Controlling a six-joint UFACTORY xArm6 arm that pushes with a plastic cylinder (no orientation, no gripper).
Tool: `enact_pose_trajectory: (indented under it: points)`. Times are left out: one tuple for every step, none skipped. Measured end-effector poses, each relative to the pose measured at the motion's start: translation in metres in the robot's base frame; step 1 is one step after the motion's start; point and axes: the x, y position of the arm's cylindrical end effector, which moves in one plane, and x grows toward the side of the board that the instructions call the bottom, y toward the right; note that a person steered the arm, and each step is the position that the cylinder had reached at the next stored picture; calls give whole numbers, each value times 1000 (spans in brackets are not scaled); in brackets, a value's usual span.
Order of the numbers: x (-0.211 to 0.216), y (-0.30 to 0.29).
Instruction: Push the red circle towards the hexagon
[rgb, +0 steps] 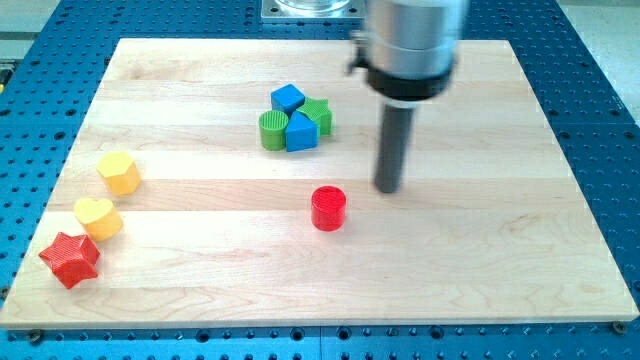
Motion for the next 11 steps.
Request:
enact_pose_trajectory:
  points:
    - [55,-11]
    - [46,-58]
    - [24,-84]
    - [11,-98]
    - [11,-98]
    - [13,-98]
    - [17,-100]
    - [36,-106]
    - [52,-125]
    - [26,-180]
    - [-28,-238]
